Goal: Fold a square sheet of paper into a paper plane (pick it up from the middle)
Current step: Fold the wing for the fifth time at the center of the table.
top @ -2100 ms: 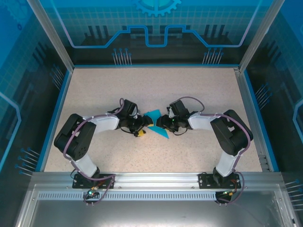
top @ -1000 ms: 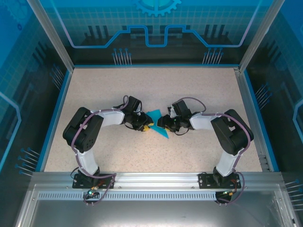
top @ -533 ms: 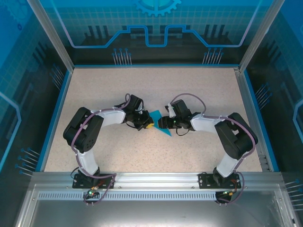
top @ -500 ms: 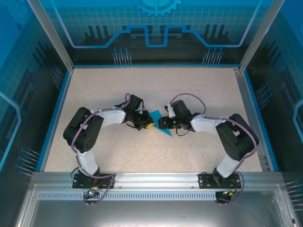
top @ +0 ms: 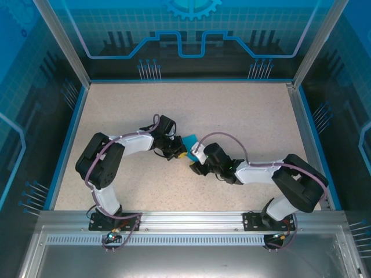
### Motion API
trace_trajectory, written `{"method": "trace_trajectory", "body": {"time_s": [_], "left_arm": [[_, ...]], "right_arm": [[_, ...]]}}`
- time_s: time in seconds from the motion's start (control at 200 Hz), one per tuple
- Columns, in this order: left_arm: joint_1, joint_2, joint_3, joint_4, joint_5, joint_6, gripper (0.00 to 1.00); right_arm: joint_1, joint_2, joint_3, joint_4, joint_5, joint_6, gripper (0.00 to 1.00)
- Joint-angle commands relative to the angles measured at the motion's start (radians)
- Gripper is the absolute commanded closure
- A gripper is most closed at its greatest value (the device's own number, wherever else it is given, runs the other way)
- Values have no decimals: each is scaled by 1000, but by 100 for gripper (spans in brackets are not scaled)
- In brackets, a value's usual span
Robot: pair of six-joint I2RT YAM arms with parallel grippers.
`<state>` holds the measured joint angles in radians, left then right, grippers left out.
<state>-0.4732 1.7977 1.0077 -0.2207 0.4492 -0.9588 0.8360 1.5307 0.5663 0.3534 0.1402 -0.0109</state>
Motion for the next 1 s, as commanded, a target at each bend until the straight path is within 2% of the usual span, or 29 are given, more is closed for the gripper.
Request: {"method": "trace_trajectory", "body": {"time_s": [0.0,0.145,0.315,0.59,0.775,0.89,0.995], "left_arm": [[-8,-42,27,-47,-4,23,96],[-8,-55,29,-58,-1,23,96],[-8,-61,31,-68,-2,24,96],[-8,-57,34,-73,-3,21,96],[-6,-57,36,-83,-7,26,96],[-5,-65,43,-90,-12,31,91],[12,-85,52,-101,-18,40,78]], "right_arm": [[43,54,2,125,111,-117,53],[58,131,33,172,169,-139,55],[72,190,43,231,216,-146,62],[75,233,63,296,232,-131,68],[75,235,57,308,227,-108,77],[64,228,43,307,189,-69,86],[43,214,15,322,139,-15,91]]}}
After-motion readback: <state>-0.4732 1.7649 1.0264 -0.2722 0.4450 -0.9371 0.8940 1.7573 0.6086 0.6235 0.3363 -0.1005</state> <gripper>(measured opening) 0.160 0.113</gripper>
